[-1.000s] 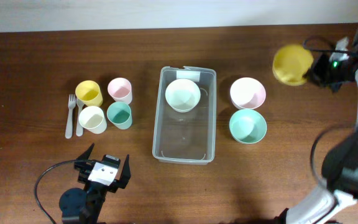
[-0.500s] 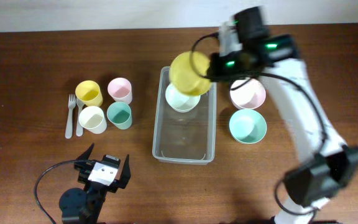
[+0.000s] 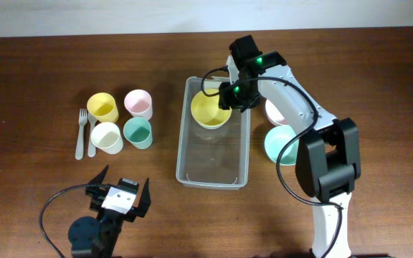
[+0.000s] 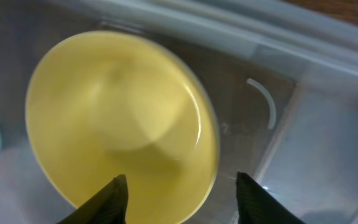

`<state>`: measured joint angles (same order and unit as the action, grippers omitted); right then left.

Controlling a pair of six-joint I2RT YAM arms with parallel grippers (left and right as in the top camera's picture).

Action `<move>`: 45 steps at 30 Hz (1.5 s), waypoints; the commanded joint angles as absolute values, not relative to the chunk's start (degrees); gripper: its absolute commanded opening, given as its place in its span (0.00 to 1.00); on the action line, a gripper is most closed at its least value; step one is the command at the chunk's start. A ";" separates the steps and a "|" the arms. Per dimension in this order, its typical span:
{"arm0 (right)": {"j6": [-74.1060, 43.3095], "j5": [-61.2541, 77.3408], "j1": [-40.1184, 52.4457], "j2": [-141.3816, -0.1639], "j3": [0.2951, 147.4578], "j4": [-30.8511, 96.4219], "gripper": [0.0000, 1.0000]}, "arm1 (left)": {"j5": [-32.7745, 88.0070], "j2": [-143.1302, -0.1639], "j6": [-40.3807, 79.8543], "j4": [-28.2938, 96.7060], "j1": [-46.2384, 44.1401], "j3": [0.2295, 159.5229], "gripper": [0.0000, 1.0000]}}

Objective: Pack container
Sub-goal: 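Place the yellow bowl into the cream bowl in the container, then grasp the pink bowl with the right gripper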

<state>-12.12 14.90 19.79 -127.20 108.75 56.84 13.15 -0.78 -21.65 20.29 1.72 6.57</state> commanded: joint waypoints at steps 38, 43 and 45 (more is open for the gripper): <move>-14.35 22.94 -9.41 -122.32 88.71 45.32 0.27 | 13.76 -0.36 -21.08 20.18 1.50 6.24 1.00; -17.74 23.16 -10.68 -122.06 88.73 44.95 0.04 | 13.76 -0.36 -21.08 20.18 1.50 6.24 1.00; -18.13 24.23 -11.73 -121.01 88.95 44.95 0.04 | 13.76 -0.36 -21.08 20.18 1.50 6.24 1.00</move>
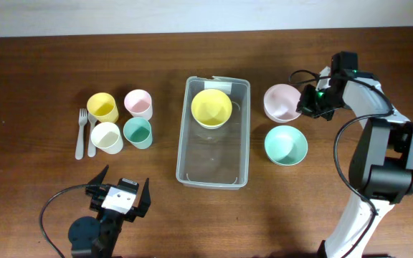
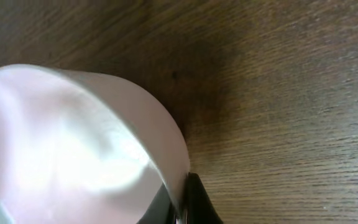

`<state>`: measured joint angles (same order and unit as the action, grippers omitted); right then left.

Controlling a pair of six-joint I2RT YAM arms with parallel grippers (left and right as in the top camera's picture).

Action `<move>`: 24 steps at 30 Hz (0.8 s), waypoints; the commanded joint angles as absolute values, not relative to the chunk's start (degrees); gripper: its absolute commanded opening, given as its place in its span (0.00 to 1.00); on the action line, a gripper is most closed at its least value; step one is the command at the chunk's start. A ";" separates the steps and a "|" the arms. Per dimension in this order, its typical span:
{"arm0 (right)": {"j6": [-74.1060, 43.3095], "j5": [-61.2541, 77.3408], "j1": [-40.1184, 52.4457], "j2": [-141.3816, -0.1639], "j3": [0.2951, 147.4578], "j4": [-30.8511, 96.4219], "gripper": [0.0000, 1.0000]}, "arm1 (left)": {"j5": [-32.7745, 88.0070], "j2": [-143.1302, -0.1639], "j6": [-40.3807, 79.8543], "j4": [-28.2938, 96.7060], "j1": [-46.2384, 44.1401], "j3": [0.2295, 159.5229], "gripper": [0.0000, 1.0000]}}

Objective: Pack container
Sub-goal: 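Grasp the pink bowl with the right gripper, then stack the pink bowl onto the yellow bowl in the container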

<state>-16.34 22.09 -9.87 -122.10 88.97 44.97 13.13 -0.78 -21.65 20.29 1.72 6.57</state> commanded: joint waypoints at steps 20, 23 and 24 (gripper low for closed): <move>-20.21 16.14 18.15 -107.63 101.80 55.31 0.04 | 13.76 -0.36 -21.10 20.18 1.50 6.24 1.00; -21.76 11.94 19.92 -111.66 101.80 54.43 0.04 | 13.76 -0.36 -21.08 20.18 1.50 6.24 1.00; -21.76 11.99 19.90 -112.88 101.80 53.80 0.04 | 13.76 -0.36 -21.08 20.18 1.50 6.24 1.00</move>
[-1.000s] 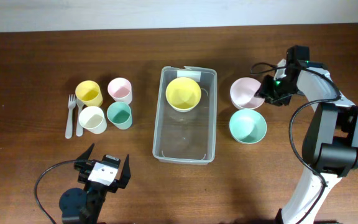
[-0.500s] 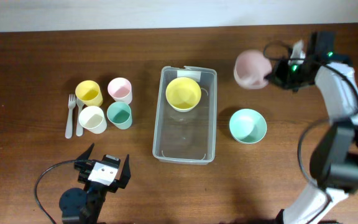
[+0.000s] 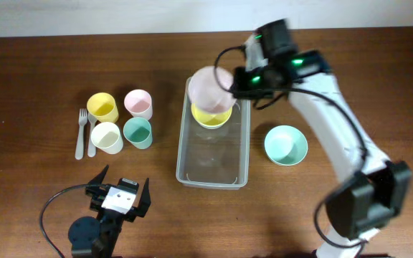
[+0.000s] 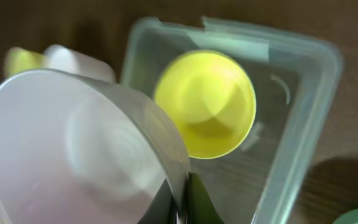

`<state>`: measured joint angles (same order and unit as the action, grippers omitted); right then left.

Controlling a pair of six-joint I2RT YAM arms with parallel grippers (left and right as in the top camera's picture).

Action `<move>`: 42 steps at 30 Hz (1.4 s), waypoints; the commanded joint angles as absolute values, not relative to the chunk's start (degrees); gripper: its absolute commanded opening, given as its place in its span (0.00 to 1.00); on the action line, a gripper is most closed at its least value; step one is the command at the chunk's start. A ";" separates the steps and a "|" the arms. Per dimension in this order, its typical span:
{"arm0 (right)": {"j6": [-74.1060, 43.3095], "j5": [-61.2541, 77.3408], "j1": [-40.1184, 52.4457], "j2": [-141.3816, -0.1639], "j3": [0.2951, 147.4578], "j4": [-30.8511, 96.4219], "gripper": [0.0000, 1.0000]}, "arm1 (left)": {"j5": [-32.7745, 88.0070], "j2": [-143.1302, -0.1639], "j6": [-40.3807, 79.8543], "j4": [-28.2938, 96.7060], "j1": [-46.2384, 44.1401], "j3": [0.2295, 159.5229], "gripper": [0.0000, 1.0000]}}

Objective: Pack container
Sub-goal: 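Stack the pink bowl onto the yellow bowl in the container, then grasp the mint bowl with the right gripper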

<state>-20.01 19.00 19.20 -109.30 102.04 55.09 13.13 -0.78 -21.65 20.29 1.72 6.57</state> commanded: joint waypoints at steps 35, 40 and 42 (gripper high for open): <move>-17.39 6.94 -4.47 -98.50 98.17 78.35 0.65 | 13.76 -0.36 -21.08 20.18 1.50 6.24 1.00; -18.33 8.21 -6.42 -98.65 82.37 70.59 0.66 | 13.76 -0.36 -21.08 20.18 1.50 6.24 1.00; -18.26 10.85 -6.46 -98.72 76.03 65.76 0.66 | 13.76 -0.36 -21.10 20.18 1.50 6.24 1.00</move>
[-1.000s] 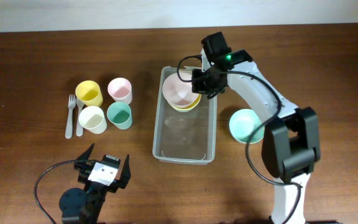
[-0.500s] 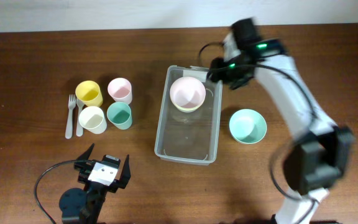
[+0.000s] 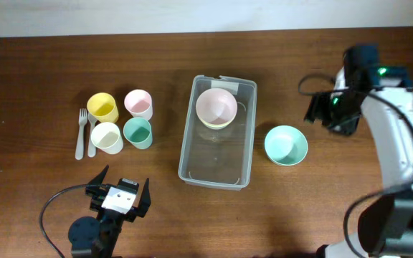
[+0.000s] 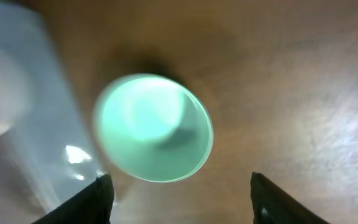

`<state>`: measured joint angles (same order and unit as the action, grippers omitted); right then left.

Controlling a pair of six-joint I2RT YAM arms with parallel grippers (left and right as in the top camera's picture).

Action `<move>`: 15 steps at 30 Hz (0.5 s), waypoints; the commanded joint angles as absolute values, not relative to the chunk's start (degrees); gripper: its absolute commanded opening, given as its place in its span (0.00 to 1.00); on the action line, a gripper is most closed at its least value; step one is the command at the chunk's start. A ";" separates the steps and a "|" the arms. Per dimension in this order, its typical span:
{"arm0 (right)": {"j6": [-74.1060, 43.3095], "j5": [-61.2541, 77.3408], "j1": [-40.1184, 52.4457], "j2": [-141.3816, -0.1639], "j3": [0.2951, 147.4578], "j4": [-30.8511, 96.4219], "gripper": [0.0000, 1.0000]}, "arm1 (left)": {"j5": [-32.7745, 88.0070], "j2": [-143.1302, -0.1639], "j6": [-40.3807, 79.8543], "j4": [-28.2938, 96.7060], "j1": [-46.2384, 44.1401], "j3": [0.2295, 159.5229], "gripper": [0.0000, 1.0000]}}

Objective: Pack container
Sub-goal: 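Grasp the mint bowl with the right gripper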

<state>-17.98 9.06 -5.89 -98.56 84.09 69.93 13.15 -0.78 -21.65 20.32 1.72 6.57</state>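
Note:
A clear plastic container (image 3: 217,172) stands mid-table. In its far half a pink bowl (image 3: 216,107) is nested on a yellow bowl, of which only a rim shows. A green bowl (image 3: 285,145) sits on the table right of the container, and fills the middle of the right wrist view (image 4: 153,127). My right gripper (image 3: 330,113) hangs open and empty to the upper right of that bowl; its fingertips (image 4: 98,199) frame the table below it. My left gripper (image 3: 118,195) rests at the near left edge, jaws apart, holding nothing.
At the left stand a yellow cup (image 3: 102,107), a pink cup (image 3: 138,103), a cream cup (image 3: 107,136) and a green cup (image 3: 138,132). A fork (image 3: 81,132) and a spoon (image 3: 92,136) lie beside them.
The pink bowl, held over the container's far end by my right gripper, now sits nested on the yellow bowl. The gripper has opened and moved right, above the green bowl. The container shifted slightly.
My right gripper was open over the yellow bowl lying in the container. Then it was shut on the pink bowl's rim at the table's right. Then it held that bowl over the container, and now the bowl rests in the yellow one.

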 commanded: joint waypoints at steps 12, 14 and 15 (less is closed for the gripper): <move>-26.09 13.41 -6.52 -98.72 53.98 39.18 0.13 | 13.76 -0.36 -21.08 20.18 1.50 6.24 1.00; -26.65 13.58 -6.57 -98.52 54.19 37.45 0.04 | 13.76 -0.34 -21.08 20.18 1.50 6.24 1.00; -27.68 13.74 -6.85 -98.24 54.63 37.26 0.04 | 13.76 -0.36 -21.08 20.18 1.50 6.24 1.00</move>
